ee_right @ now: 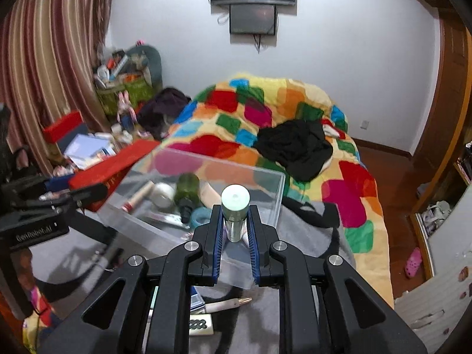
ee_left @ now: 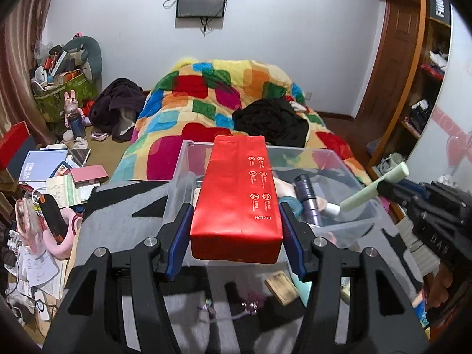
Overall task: Organize objects
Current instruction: 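Carry the red pouch and pale green tube into the clear box, open both tools, then grasp the pink octopus keychain with the left tool while the right tool grasps the green dotted box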
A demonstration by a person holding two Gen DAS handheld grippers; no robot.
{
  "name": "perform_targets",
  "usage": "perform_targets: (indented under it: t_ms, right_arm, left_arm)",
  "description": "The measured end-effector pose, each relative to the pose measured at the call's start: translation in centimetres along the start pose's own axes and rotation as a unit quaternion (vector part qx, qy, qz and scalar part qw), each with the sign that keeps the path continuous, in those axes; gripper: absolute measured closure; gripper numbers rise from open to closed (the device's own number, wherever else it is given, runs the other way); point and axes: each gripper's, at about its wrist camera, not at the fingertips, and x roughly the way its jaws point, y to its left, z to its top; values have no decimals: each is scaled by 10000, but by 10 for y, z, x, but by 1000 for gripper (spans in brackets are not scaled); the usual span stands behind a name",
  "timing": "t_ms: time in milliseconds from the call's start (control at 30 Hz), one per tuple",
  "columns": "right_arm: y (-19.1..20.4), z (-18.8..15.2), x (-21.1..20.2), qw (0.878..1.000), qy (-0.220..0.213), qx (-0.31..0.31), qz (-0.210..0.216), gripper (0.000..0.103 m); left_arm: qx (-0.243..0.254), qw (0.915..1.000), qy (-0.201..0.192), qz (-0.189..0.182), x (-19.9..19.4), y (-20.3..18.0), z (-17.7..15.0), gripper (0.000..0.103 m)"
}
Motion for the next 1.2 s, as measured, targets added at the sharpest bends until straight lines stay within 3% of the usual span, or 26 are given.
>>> perform_targets:
  t_ms: [133, 267, 500, 800, 1200]
  right_arm:
    - [9, 1, 19, 9998, 167, -125, -19, 89]
    - [24, 4, 28, 9990, 279, -240, 253, 89]
    - [30, 4, 18, 9974, 197, -201, 656, 77]
    - [22, -9, -15, 9975, 25, -125, 697, 71]
    - [6, -55, -23, 9968, 348, 64, 718, 62]
  left_arm:
    - [40, 9999, 142, 28, 20, -1, 5, 46]
    - [-46, 9994, 287, -165, 28, 0, 4, 46]
    - [99, 9997, 30, -202, 2, -4, 0, 45]
    - [119, 9994, -116, -317, -28, -1, -18, 41]
    - [83, 9975, 565, -409, -11, 5, -69, 41]
